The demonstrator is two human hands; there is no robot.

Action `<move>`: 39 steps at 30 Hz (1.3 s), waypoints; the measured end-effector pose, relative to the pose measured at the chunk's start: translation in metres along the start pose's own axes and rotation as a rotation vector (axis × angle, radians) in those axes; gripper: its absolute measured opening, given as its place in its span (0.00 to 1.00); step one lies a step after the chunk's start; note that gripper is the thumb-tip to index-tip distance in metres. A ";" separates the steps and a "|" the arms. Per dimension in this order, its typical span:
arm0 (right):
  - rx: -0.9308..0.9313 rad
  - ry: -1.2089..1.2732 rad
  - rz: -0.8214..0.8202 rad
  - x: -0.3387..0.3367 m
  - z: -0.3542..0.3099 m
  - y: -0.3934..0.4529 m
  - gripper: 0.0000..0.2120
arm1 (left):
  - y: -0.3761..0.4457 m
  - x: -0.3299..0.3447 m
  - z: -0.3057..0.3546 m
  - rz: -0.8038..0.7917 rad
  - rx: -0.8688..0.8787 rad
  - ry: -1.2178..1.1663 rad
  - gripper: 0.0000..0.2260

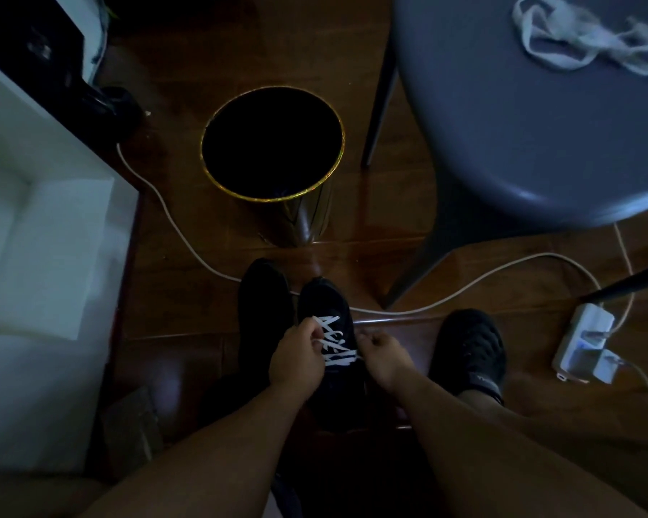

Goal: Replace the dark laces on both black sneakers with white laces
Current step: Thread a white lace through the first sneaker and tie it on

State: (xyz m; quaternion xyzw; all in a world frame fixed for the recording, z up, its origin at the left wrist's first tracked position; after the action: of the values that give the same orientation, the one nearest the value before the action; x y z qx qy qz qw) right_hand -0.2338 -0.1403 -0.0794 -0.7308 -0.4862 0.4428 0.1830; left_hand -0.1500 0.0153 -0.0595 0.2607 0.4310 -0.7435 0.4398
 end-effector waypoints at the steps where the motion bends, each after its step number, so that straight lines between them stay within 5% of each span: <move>1: 0.022 0.029 -0.019 0.001 0.000 0.000 0.14 | -0.001 0.000 -0.003 -0.002 -0.015 0.007 0.06; 10: 0.033 -0.095 -0.208 0.014 0.003 0.022 0.15 | -0.015 0.007 -0.018 0.034 -0.078 -0.063 0.07; 15: 0.277 0.581 -0.166 0.014 0.008 0.008 0.14 | -0.015 0.008 -0.017 0.003 -0.088 -0.049 0.07; 19: 0.459 0.791 -0.145 0.019 0.011 0.001 0.18 | -0.017 0.007 -0.014 0.023 -0.063 -0.034 0.08; 22: 0.452 0.681 -0.193 0.013 -0.001 -0.003 0.20 | -0.019 0.006 -0.014 0.021 -0.009 -0.050 0.10; 27: 0.089 0.015 -0.164 0.025 0.018 0.038 0.21 | -0.016 0.004 -0.014 0.024 -0.006 -0.054 0.09; 30: 0.152 0.267 -0.134 0.020 0.001 0.013 0.11 | -0.016 0.004 -0.015 0.025 -0.017 -0.044 0.09; 34: 0.316 0.765 -0.043 0.019 0.010 0.003 0.10 | -0.014 0.004 -0.012 0.015 -0.035 0.007 0.07; 39: 0.440 0.859 -0.041 0.018 0.010 -0.003 0.11 | -0.012 0.005 -0.013 0.014 -0.064 -0.014 0.06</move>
State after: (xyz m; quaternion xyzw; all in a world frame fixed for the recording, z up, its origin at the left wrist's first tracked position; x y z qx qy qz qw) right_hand -0.2412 -0.1249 -0.0914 -0.7819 -0.2757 0.1895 0.5261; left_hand -0.1633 0.0272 -0.0646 0.2443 0.4497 -0.7281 0.4560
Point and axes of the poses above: each hand's wrist, its own y-axis towards the middle knuckle, its own x-axis out of the palm, z = x × y, the point moved 2 cm from there along y, towards the middle knuckle, and after that the axes turned 7 degrees about z, right-handed, at the moved point
